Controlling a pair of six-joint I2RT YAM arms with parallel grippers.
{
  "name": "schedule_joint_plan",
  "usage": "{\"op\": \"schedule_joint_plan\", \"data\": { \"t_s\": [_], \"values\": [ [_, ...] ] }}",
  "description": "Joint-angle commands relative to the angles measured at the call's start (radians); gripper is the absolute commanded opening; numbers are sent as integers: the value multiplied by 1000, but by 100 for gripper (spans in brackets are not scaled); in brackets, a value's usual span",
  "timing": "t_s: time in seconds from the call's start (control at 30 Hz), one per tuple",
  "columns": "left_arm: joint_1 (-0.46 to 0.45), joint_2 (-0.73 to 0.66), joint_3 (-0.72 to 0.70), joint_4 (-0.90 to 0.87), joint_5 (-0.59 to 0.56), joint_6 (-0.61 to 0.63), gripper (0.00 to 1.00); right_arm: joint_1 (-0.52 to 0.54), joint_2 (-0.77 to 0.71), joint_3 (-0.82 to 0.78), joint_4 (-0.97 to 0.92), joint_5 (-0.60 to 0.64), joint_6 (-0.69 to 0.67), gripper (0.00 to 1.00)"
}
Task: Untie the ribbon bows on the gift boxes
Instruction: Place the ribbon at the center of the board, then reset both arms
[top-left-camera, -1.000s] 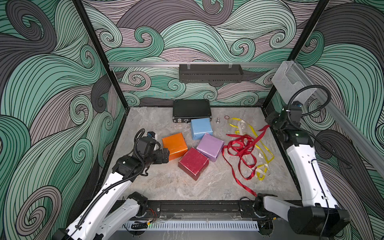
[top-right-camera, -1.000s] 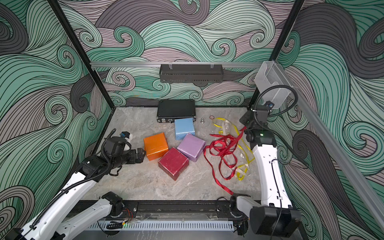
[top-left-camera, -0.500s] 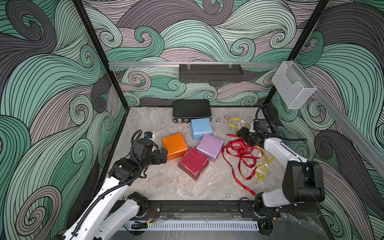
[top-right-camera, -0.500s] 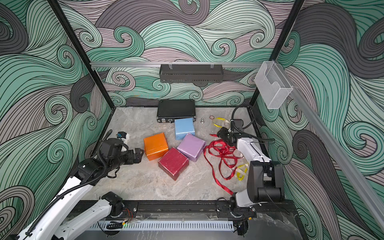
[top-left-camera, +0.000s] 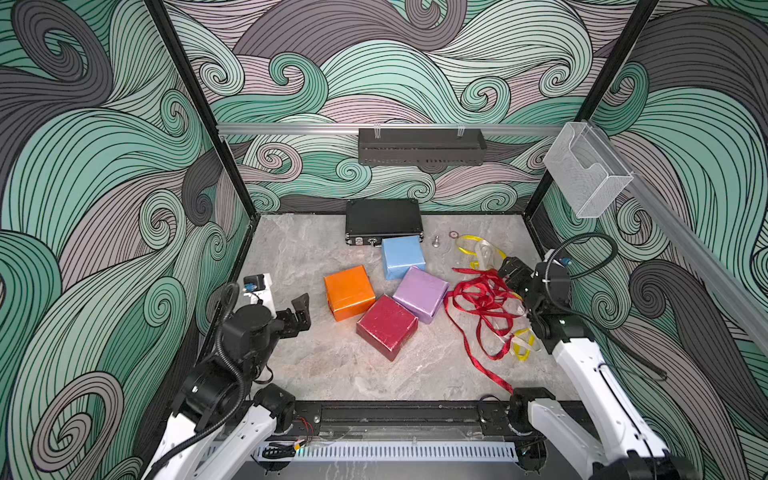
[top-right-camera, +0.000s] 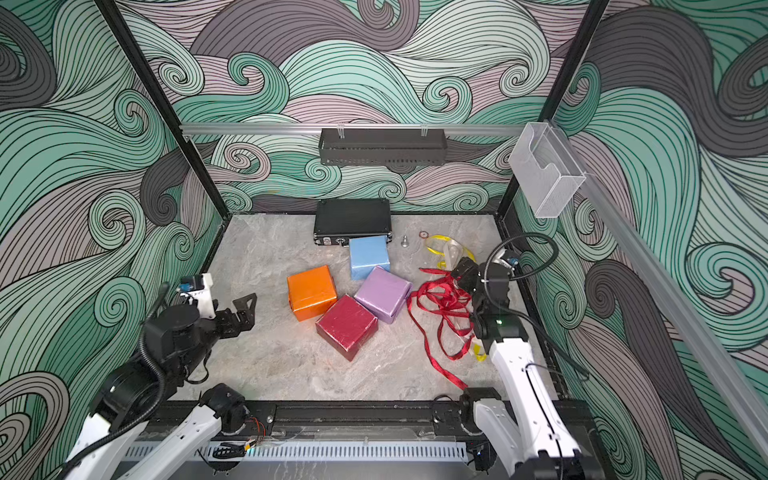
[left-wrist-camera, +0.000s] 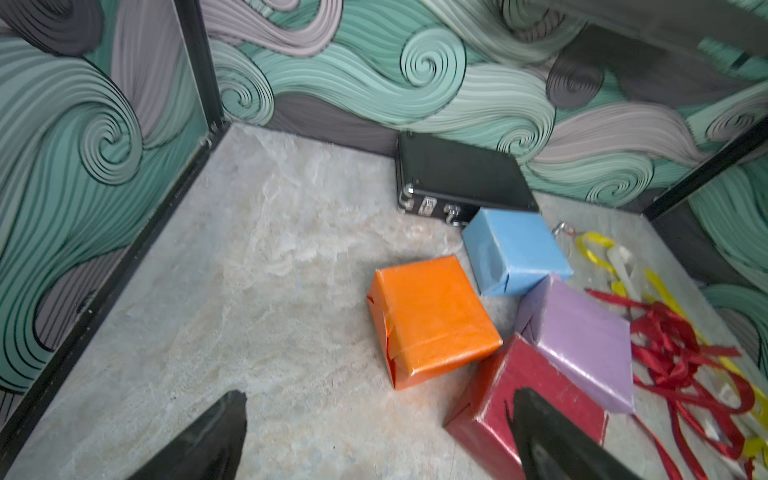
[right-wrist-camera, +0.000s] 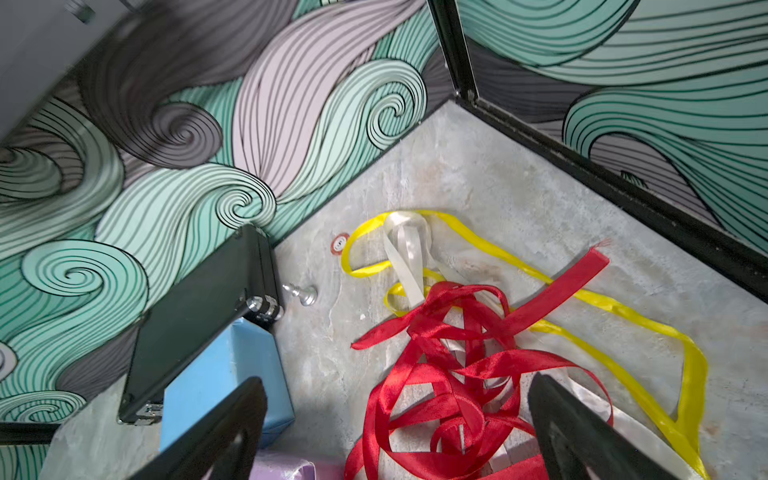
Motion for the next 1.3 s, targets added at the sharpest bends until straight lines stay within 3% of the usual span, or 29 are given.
{"op": "schedule_joint_plan", "data": {
  "t_s": [0.0, 0.17, 0.3, 0.43, 0.57, 0.67, 0.77, 0.83, 0.93, 1.1, 1.27],
  "values": [
    [-8, 0, 20, 71, -88, 45, 99, 39, -98, -53, 70, 27, -48, 99],
    [-9, 21, -11, 322, -39, 131, 99, 210, -156, -112, 162, 129, -234, 99],
    [-7, 91, -34, 544, -84, 136, 99, 284, -33, -94, 237, 119, -401, 99],
    [8, 292, 22, 640, -132, 195, 99, 282, 116, -95, 308, 60, -531, 99],
    [122, 437, -22, 727, -88, 172, 99, 279, 199, -195, 499, 57, -597, 99],
    [294, 499, -129, 833, 1, 41, 99, 256, 248, -271, 660, 38, -661, 99],
    [446, 571, -220, 883, 36, -17, 99, 205, 303, -272, 667, 33, -649, 99],
    [491, 598, -284, 934, 3, 5, 99, 158, 330, -277, 660, 2, -610, 99],
    [506, 628, -361, 1064, -45, 103, 99, 108, 374, -308, 713, -14, -588, 99],
    [521, 740, -351, 1015, -94, 187, 99, 86, 378, -319, 713, 45, -572, 99],
    [520, 809, -412, 1168, -27, 255, 99, 68, 345, -409, 887, 65, -583, 99]
  ]
}}
